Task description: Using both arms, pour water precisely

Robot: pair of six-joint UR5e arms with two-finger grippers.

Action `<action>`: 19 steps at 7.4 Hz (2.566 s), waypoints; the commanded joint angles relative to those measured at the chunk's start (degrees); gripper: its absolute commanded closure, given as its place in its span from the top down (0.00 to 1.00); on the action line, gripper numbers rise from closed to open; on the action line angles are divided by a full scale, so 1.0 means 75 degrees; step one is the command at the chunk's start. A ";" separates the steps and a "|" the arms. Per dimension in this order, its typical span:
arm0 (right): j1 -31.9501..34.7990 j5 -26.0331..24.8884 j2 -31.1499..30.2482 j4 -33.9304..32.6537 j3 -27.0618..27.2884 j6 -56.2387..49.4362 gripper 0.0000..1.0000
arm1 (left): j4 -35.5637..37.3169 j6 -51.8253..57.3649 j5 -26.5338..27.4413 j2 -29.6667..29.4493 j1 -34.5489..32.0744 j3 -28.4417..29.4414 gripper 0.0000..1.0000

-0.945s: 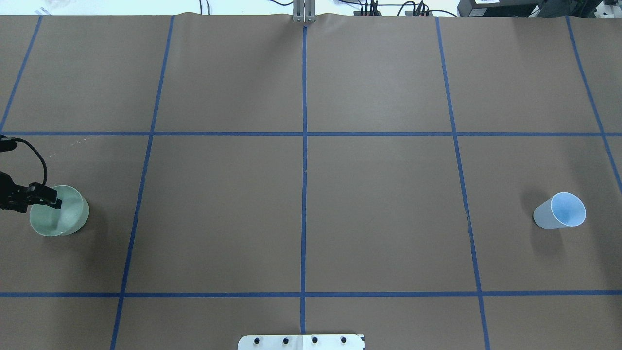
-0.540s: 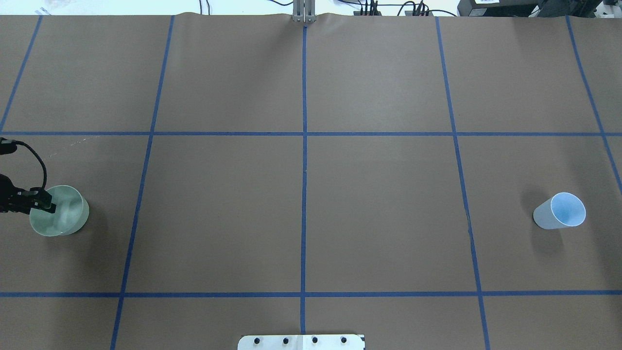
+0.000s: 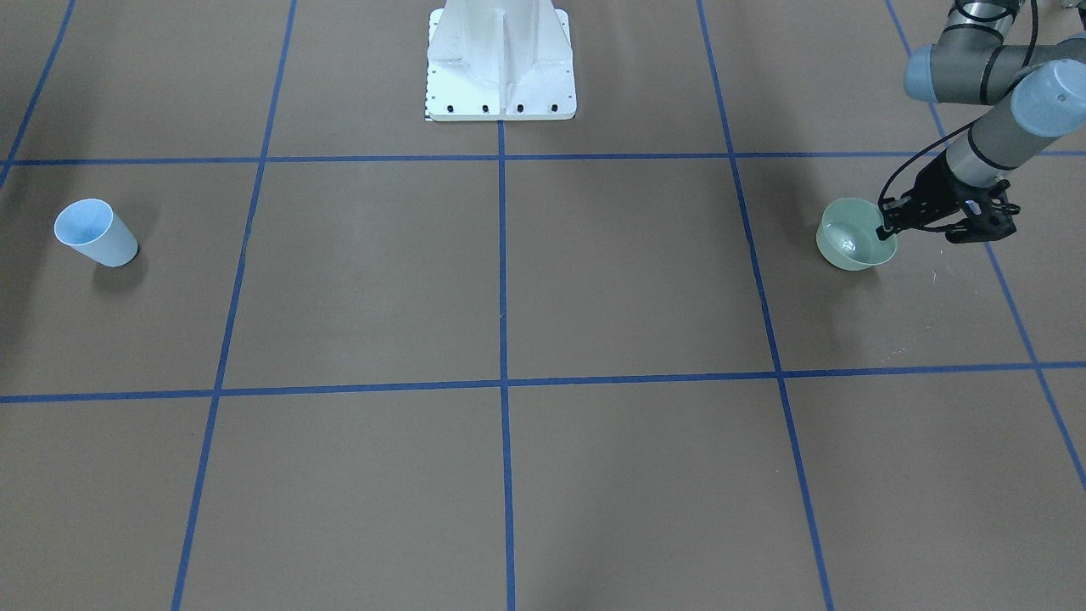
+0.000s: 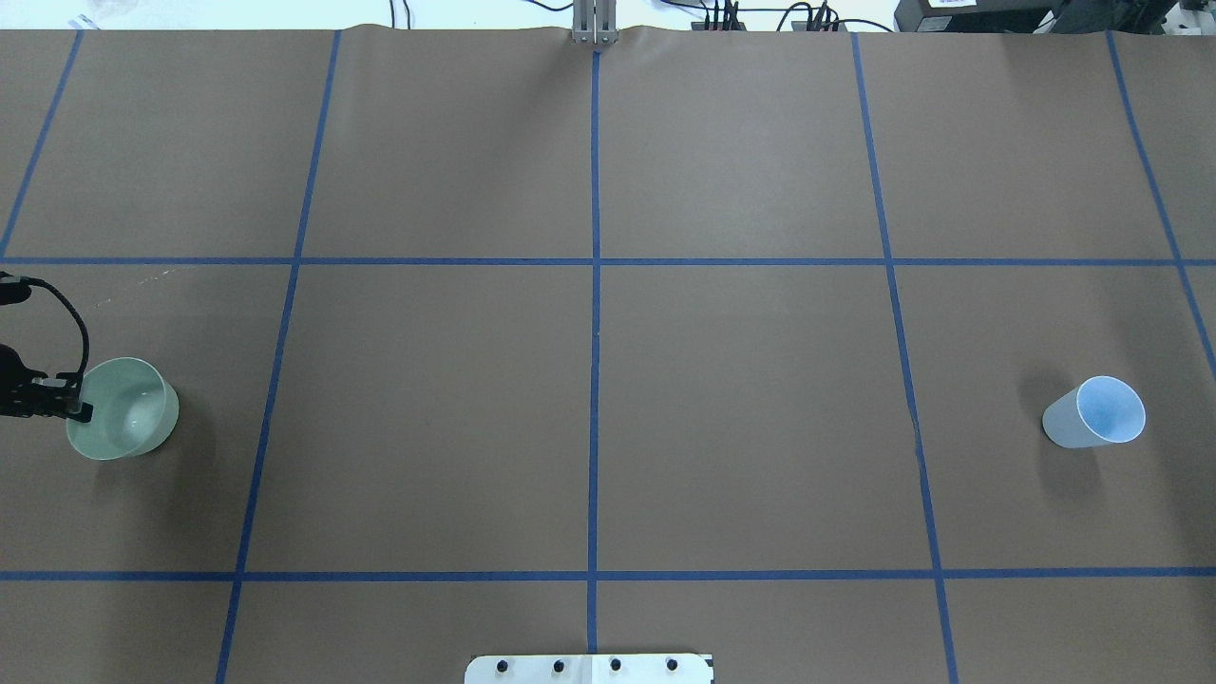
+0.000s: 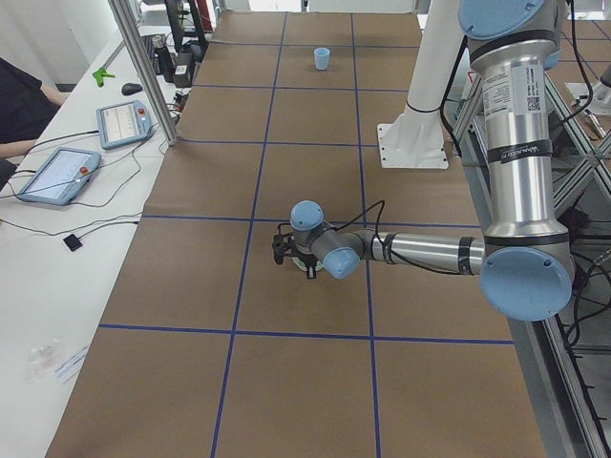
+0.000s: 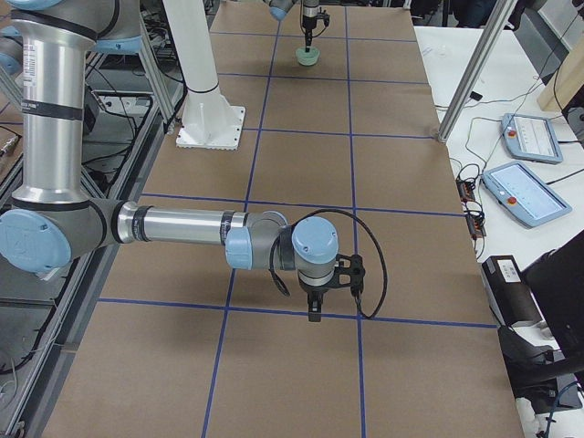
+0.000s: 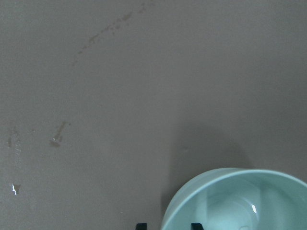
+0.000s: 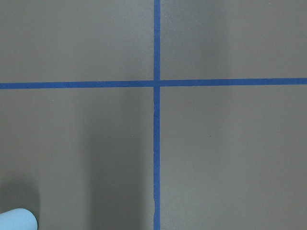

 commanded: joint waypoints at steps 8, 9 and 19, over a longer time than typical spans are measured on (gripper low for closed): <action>0.0012 -0.0059 -0.0124 0.0000 0.0218 0.0000 0.99 | 0.4809 -0.1134 -0.1675 -0.3220 -0.1490 -0.1947 0.00; 0.0012 -0.0059 -0.0124 0.0000 0.0229 0.0000 0.99 | 0.4954 -0.2207 -0.1325 -0.4041 -0.0979 -0.1820 0.00; 0.0012 -0.0059 -0.0089 -0.0011 0.0253 0.0000 0.99 | 0.3010 -0.5616 0.1690 -0.7717 0.2224 0.2798 0.00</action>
